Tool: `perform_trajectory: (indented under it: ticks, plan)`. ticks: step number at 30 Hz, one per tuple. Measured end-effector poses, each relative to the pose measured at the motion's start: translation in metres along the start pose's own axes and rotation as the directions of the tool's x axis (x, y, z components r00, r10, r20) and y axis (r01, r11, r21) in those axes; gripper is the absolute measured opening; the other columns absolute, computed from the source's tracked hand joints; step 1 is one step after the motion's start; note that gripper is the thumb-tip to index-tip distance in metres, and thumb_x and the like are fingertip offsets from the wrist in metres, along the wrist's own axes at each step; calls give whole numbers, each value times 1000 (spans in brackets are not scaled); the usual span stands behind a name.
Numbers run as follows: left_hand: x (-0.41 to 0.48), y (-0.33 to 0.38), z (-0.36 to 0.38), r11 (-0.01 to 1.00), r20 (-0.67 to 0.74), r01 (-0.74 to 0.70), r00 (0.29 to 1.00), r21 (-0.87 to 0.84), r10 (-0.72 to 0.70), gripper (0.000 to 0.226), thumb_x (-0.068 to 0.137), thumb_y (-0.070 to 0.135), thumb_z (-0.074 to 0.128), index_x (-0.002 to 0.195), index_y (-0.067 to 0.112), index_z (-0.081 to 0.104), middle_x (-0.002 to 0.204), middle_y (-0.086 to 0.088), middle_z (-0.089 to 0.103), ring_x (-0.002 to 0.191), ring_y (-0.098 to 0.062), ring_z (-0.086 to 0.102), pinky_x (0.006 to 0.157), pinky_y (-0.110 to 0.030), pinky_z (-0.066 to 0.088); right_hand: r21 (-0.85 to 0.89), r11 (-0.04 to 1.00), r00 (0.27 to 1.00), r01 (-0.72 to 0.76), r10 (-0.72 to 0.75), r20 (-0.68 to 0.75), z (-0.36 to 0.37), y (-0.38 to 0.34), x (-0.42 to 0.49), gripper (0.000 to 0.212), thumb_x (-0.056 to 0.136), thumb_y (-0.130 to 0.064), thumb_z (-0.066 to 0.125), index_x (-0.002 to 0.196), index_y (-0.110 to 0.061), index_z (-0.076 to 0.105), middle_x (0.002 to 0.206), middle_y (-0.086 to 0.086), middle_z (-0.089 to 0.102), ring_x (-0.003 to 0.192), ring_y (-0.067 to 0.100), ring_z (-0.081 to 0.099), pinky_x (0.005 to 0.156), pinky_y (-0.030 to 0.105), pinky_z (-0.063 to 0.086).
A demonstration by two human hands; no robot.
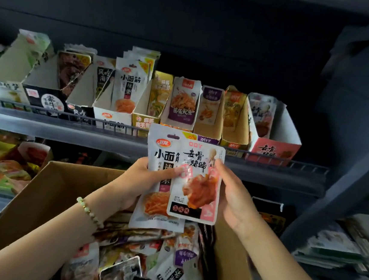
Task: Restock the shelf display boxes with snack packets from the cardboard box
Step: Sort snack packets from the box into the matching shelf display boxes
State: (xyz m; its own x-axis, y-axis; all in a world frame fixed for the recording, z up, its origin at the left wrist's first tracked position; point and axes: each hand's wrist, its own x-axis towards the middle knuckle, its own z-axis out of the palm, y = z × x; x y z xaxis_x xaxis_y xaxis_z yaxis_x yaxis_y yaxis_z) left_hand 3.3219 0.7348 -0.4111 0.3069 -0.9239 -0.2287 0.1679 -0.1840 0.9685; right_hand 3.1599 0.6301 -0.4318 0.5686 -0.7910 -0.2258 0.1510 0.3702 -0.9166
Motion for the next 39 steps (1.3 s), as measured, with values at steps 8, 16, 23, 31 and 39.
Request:
perform_trajectory:
  ticks: [8,16,23,31,39]
  plan:
    - [42,47,59,995,63,-74,996,59,70,23,81,18,70,103,14,66,94,-8,76,83,-26,74,71,-40,59,-220,955,976,200,-175,129,-61,-90,2,38,78,-25,63,116,-18,63,110,6,72,99,20,69,89,36,54]
    - [82,88,86,992,-3,-72,997,104,73,23,85,20,68,103,7,63,94,-16,74,82,-32,72,74,-44,58,-559,731,918,391,-355,179,-107,-166,29,53,79,-3,72,123,-26,54,103,6,73,95,16,70,74,25,57]
    - [108,111,65,980,-197,-113,970,164,145,28,82,28,71,99,9,60,85,-14,73,76,-29,71,66,-40,56,-578,652,779,491,-625,-44,-153,-212,82,47,83,5,67,120,-22,51,101,2,66,89,11,66,60,18,56]
    - [120,105,63,979,-220,-50,971,196,94,35,80,31,72,100,7,58,85,-18,72,81,-35,70,81,-49,54,-793,437,849,425,-495,183,-149,-193,162,52,76,15,68,111,-20,51,101,1,60,92,15,61,69,24,57]
    - [114,95,52,986,-171,-38,983,163,66,42,71,28,72,106,6,61,85,-19,74,79,-37,71,80,-50,55,-940,-219,838,262,-432,334,-149,-187,179,73,68,-23,84,128,-16,43,126,3,51,112,22,50,86,30,39]
